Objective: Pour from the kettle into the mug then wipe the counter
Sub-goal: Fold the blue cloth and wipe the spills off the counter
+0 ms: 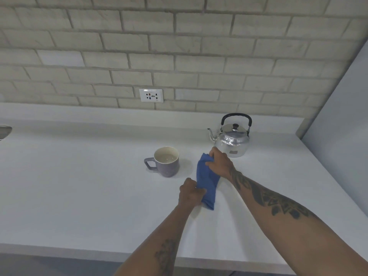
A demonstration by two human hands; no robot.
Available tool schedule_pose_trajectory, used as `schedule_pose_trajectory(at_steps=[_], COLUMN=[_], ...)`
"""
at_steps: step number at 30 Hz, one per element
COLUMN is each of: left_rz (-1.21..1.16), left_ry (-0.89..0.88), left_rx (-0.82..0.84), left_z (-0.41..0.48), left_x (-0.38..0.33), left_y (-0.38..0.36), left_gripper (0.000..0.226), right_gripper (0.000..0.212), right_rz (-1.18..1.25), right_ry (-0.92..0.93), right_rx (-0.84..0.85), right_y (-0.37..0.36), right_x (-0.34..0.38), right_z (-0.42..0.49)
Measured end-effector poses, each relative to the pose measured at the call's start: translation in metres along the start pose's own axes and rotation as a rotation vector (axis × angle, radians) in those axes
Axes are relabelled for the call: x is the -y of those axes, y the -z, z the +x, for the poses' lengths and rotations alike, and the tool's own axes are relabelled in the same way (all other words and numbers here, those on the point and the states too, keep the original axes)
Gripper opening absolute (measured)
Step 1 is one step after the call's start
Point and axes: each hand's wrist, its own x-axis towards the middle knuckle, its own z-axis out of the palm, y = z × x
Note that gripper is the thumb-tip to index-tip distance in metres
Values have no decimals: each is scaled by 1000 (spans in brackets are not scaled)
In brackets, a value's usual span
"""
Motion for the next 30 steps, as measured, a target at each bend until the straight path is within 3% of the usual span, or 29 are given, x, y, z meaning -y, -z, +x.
schedule_pose_trajectory(at_steps=[7, 13, 22, 30], left_rz=[-423, -655, -620, -375], left_ry=[19, 15, 168, 311], left_rx=[-55, -175, -402, -379], left_z=[-4, -21, -36, -18], left_x=[-1, 25, 113, 153], left_y=[64, 135, 235, 266], left_gripper=[20, 18, 20, 14], right_gripper=[21, 19, 16, 20], right_rz=[84, 70, 49, -38], right_ry=[169, 303, 435, 355], right_rx=[-96, -53, 159, 258], right_y=[29, 0, -112, -185], right_x=[76, 161, 270, 294], right_z=[13, 15, 6, 19])
